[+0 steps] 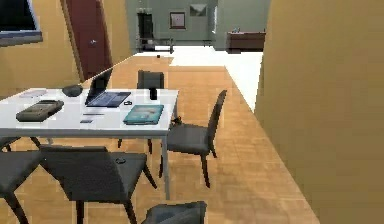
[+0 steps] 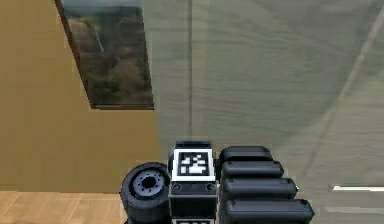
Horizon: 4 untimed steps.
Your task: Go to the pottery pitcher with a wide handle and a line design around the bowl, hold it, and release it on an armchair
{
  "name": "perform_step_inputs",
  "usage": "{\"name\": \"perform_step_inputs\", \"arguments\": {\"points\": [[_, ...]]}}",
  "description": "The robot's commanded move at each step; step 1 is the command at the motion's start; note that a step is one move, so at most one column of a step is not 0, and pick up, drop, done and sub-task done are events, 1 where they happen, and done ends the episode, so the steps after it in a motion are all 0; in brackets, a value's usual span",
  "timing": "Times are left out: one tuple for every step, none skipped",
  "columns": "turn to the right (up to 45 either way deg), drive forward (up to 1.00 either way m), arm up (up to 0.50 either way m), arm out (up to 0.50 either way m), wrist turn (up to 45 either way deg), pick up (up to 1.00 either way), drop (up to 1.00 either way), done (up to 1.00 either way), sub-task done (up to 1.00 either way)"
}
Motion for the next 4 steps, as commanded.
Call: {"name": "perform_step_inputs", "arguments": {"points": [[0.0, 0.35, 0.00, 0.00, 0.0, 0.00, 0.00, 0.00, 0.00], [30.0, 0.00, 0.00, 0.00, 0.0, 0.00, 0.00, 0.00, 0.00], [0.0, 1.00, 0.00, 0.00, 0.0, 0.00, 0.00, 0.00, 0.00], [6.0, 0.00, 0.00, 0.00, 0.0, 0.00, 0.00, 0.00, 0.00]]}}
